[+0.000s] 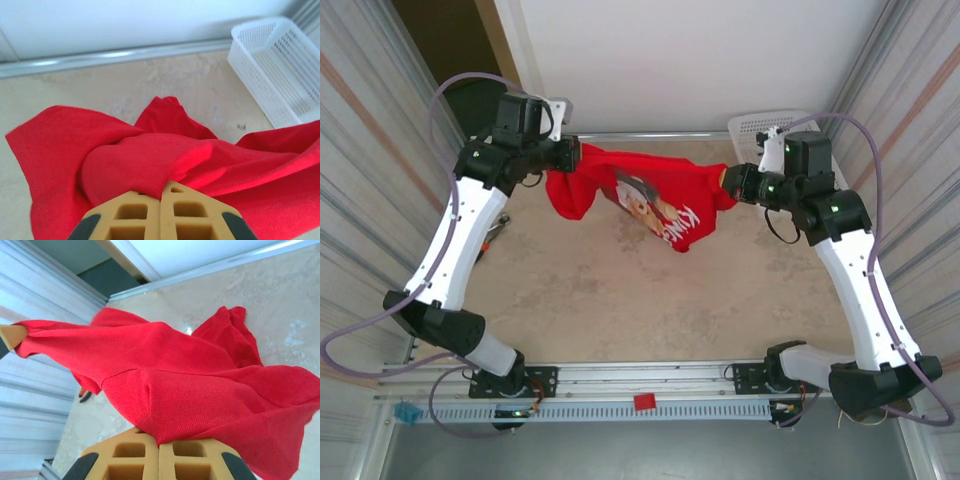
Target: Fold the inside-out t-shirt
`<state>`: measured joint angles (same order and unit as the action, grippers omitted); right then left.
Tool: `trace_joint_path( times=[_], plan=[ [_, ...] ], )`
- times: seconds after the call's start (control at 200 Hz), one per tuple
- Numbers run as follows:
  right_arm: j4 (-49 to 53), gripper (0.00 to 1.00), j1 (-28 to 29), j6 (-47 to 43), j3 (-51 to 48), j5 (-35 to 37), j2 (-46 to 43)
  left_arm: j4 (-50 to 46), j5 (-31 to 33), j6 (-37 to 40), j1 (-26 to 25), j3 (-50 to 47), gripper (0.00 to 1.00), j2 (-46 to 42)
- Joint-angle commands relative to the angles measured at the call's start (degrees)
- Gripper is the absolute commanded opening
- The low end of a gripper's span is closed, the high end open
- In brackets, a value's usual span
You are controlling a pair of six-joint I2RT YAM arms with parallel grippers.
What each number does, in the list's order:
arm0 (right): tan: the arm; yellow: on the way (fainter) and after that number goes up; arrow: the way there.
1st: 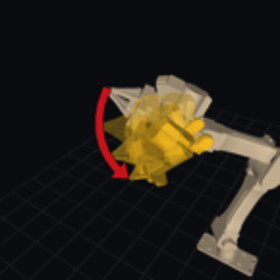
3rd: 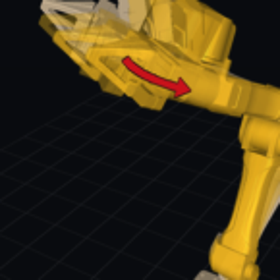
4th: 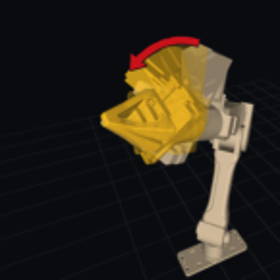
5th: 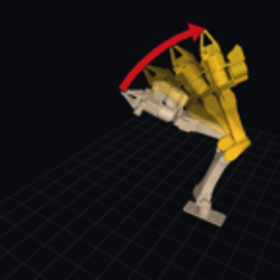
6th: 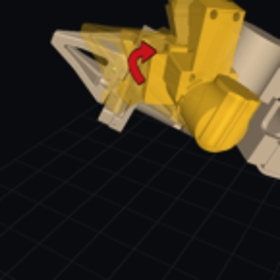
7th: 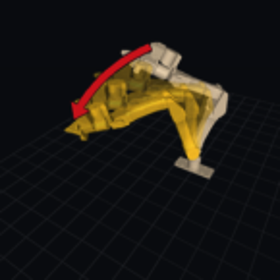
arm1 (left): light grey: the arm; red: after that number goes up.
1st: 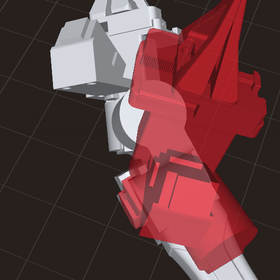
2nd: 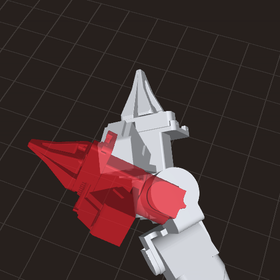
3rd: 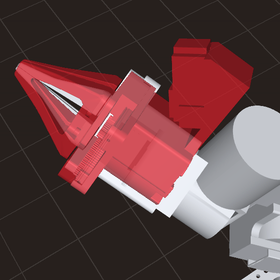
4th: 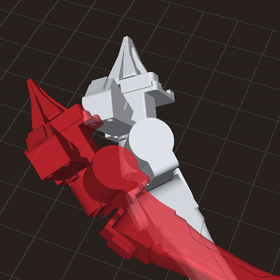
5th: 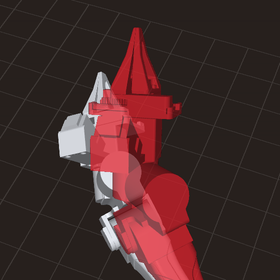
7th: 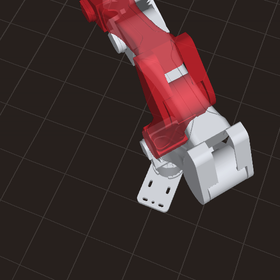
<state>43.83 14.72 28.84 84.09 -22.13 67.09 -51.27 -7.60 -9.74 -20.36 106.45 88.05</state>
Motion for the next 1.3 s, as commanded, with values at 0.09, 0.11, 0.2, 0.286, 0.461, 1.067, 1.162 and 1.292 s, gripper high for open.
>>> trace_joint_path(
  times=[0.09,0.11,0.2,0.286,0.461,1.067,1.162,1.292],
  plan=[
    [1.65,0.00,-1.22,-1.21,-4.90,-0.04,-1.93,-5.63,-3.13,4.87,1.17,-2.05,0.27,1.46],
    [0.87,0.00,-1.27,-1.08,-5.73,0.01,-1.53,-5.13,-2.81,5.03,1.49,-2.31,0.32,2.25],
    [-1.36,0.00,-1.40,-1.79,-9.10,2.78,1.27,-2.82,-0.18,5.14,2.66,-4.91,0.46,5.57],
    [-3.32,0.00,-2.31,-1.87,-11.72,1.35,3.50,-1.80,-1.26,3.17,2.88,-8.28,0.50,6.35],
    [-5.86,0.00,-2.33,-0.78,-14.25,0.00,3.77,7.33,-0.46,-4.74,-1.46,-26.83,0.54,-4.05],
    [-6.03,0.00,-2.53,-1.42,-18.87,0.95,1.59,11.90,16.76,-28.80,-42.02,-52.43,0.64,-8.93],
    [-6.38,0.00,-2.59,-1.42,-19.21,0.85,1.47,8.76,23.01,-25.14,-47.57,-49.65,0.65,-2.01],
    [-6.74,0.00,-2.59,-1.32,-19.39,0.64,1.42,10.12,24.35,-23.97,-51.93,-48.14,0.65,5.10]
  ],
)
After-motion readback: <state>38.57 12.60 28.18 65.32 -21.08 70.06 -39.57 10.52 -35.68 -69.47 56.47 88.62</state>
